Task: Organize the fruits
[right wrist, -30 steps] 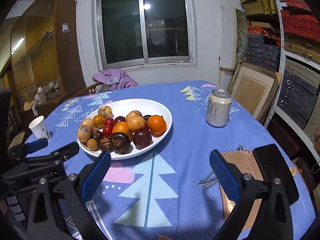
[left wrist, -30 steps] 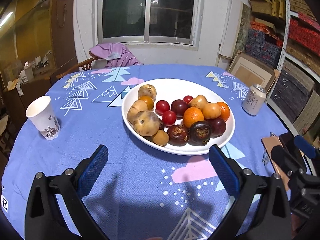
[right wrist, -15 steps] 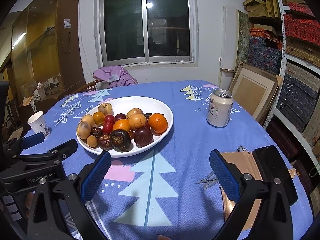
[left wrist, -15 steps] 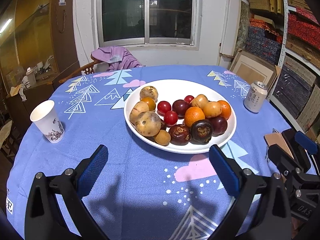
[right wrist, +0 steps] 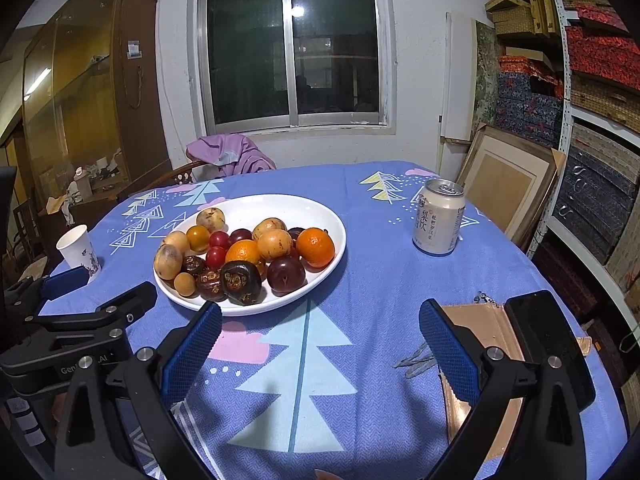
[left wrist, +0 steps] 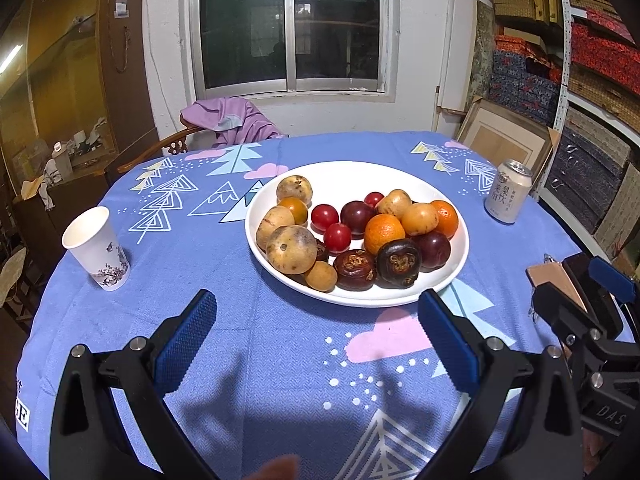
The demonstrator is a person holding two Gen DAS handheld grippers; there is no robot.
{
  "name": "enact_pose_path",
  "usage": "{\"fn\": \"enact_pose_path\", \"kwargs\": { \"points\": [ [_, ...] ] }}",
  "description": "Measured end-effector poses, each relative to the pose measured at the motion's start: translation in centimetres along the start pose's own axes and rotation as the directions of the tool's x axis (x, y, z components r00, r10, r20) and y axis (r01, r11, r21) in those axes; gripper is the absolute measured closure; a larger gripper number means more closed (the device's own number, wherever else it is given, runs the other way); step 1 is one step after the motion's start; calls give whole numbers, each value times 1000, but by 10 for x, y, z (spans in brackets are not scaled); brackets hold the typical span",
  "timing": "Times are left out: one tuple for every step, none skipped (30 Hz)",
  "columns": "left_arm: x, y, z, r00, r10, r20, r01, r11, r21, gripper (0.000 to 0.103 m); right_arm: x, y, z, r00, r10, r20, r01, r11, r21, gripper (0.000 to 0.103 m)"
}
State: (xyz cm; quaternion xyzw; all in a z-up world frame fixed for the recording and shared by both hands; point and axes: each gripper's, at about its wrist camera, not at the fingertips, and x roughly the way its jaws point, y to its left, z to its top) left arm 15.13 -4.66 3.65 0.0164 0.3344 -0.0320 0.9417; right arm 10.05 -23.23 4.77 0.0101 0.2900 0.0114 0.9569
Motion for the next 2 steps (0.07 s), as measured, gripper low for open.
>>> {"fn": "enact_pose_path", "kwargs": {
  "points": [
    [0,0,0,1000,1,-1,-1,1000,2,4,0,0,0,1000,0,-1,0,1000,0,3],
    [1,-1,0,1000,4,-3,-4,1000,1,4,0,0,0,1000,1,-1,-1,1000,-1,3]
  ]
}}
